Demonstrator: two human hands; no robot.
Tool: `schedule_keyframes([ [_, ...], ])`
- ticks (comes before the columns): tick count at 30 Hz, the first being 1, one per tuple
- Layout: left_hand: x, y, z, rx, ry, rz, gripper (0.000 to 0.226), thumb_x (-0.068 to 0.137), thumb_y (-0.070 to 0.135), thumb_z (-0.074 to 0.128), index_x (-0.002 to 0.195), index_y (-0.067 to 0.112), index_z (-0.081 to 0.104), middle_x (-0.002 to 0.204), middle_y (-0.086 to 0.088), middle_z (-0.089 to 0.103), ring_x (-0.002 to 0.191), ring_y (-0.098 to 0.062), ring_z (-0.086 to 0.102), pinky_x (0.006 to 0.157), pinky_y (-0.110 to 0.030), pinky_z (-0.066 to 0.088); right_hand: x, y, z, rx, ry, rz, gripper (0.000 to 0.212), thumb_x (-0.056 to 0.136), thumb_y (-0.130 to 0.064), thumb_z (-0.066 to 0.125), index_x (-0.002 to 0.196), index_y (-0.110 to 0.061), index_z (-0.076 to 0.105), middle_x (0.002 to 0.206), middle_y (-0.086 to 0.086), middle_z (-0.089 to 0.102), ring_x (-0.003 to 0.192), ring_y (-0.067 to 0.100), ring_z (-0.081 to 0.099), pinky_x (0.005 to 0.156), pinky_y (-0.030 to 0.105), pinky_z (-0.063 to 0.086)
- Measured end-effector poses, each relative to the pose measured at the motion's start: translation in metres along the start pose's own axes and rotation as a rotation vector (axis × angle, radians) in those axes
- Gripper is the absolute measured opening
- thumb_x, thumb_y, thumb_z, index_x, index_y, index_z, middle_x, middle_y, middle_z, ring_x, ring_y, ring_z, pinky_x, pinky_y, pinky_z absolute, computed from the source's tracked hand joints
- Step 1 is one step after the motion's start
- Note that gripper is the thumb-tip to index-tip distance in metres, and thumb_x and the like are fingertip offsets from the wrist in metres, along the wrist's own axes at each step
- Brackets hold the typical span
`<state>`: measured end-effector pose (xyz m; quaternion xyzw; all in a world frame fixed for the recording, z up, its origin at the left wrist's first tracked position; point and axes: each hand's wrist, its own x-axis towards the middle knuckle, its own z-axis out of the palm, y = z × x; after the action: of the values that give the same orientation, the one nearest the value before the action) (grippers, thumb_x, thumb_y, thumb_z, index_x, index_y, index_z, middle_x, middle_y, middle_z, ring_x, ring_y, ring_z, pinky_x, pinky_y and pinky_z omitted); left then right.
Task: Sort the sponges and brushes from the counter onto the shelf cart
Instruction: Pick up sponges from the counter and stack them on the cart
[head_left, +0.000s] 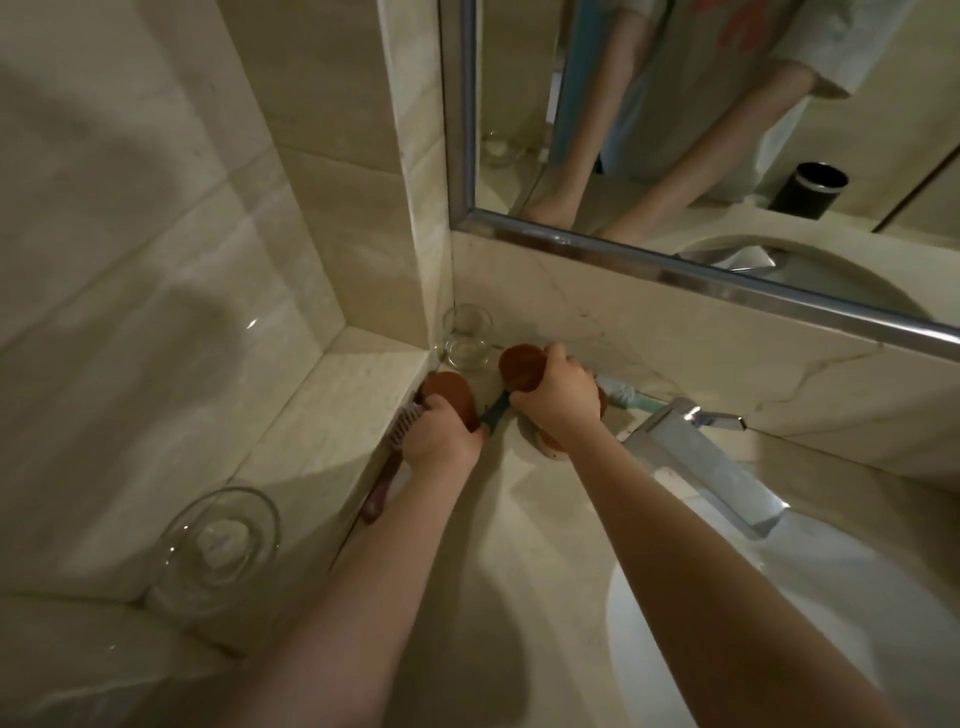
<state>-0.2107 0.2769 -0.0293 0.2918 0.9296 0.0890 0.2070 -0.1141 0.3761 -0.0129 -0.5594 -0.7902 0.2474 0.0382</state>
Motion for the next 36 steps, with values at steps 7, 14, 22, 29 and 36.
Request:
schedule_keyframes([
  [7,-0.013,0.005,-0.003,-0.169,0.013,-0.012,0.067,0.079,0.049,0.064,0.128,0.013,0.037,0.120,-0.011,0.058,0.107,-0.032,0.059,0.078,-0.039,0.049,-0.016,0.006,-0.021,0.447,0.061,0.026,0.064,0.077,-0.034,0.069,0.132,-0.020,0.040,0.104,-0.002,0.054,0.091,0.019,0.056,0.078,0.037,0.054],
  [14,-0.041,0.003,-0.028,-0.532,0.011,0.122,0.070,0.078,0.041,0.069,0.133,0.012,0.038,0.128,-0.009,0.055,0.114,-0.028,0.055,0.083,-0.031,0.044,-0.038,0.010,-0.045,0.685,0.096,0.042,0.050,0.079,-0.031,0.068,0.126,-0.022,0.051,0.107,-0.004,0.053,0.099,0.019,0.056,0.088,0.041,0.053],
  [22,-0.075,0.030,-0.063,-1.030,-0.274,0.319,0.092,0.073,0.038,0.072,0.147,0.035,0.017,0.135,-0.007,0.052,0.118,-0.023,0.055,0.100,-0.046,0.046,-0.081,0.033,-0.108,1.009,0.089,-0.082,0.048,0.089,-0.023,0.061,0.135,-0.021,0.045,0.118,0.007,0.059,0.099,0.019,0.063,0.079,0.030,0.055],
  [29,-0.134,0.078,-0.083,-1.092,-0.436,0.604,0.063,0.079,0.038,0.067,0.127,0.060,0.033,0.126,0.000,0.054,0.119,-0.023,0.054,0.101,-0.046,0.044,-0.129,0.062,-0.168,1.156,0.130,-0.198,0.036,0.093,-0.018,0.052,0.129,-0.022,0.055,0.121,0.006,0.060,0.112,0.024,0.059,0.094,0.042,0.052],
  [36,-0.190,0.128,-0.092,-1.185,-0.493,0.699,0.024,0.090,0.033,0.056,0.109,0.046,0.048,0.111,0.013,0.058,0.113,-0.017,0.056,0.089,-0.032,0.047,-0.175,0.101,-0.226,1.184,0.168,-0.284,0.037,0.091,-0.014,0.051,0.127,-0.020,0.051,0.116,0.006,0.058,0.111,0.027,0.056,0.087,0.036,0.050],
])
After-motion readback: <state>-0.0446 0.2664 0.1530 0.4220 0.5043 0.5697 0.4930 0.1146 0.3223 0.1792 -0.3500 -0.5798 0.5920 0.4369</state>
